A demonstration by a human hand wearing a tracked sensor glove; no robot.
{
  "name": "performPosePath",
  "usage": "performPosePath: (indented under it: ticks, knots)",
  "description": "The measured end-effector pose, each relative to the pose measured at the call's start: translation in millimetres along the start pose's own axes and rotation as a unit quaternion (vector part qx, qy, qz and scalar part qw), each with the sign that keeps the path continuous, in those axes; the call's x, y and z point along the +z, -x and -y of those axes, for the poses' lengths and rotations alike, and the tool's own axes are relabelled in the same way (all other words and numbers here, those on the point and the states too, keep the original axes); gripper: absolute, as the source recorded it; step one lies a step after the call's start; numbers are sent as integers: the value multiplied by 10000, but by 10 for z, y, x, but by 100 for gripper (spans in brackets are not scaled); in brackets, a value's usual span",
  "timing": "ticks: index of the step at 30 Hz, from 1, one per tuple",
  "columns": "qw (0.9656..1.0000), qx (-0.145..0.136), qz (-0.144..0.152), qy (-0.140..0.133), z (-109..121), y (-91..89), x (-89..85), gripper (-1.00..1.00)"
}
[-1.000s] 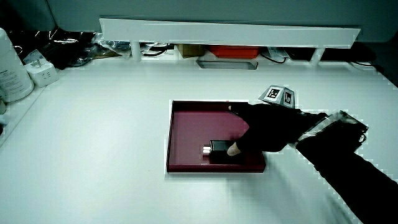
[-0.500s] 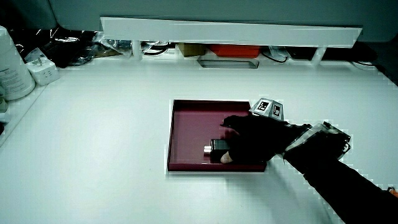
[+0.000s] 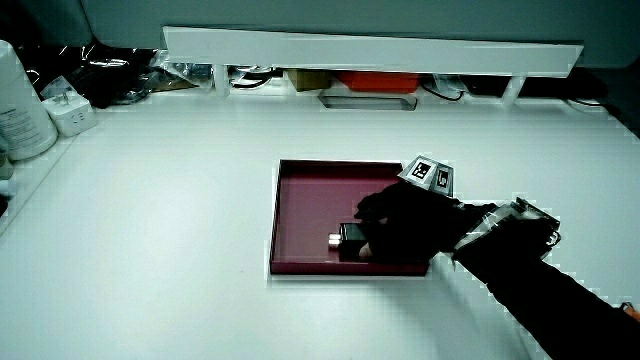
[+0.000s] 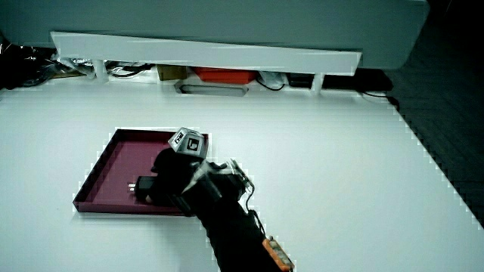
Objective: Pick charger from plate
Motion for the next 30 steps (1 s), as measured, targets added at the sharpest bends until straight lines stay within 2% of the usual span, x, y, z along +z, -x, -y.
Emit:
performPosePath:
  ticks: [1,10,16,23,24,25,26,27,28,30]
  knots:
    - [10000,18,-46,80,-5,-3,-2,70]
    - [10000,83,-36,-26,4,-3,-19,100]
    - [9997,234,-9,-122,47,44,44,100]
    - [9971,621,46,-433,279,265,362,100]
    - [9971,637,73,-406,302,261,389,100]
    - [9962,738,-3,-465,358,297,450,100]
    - [9955,771,49,-551,409,322,506,100]
    - [9948,861,-67,-535,475,367,573,100]
    - [9946,849,48,-602,501,355,589,100]
    - [9946,892,-6,-534,626,402,652,100]
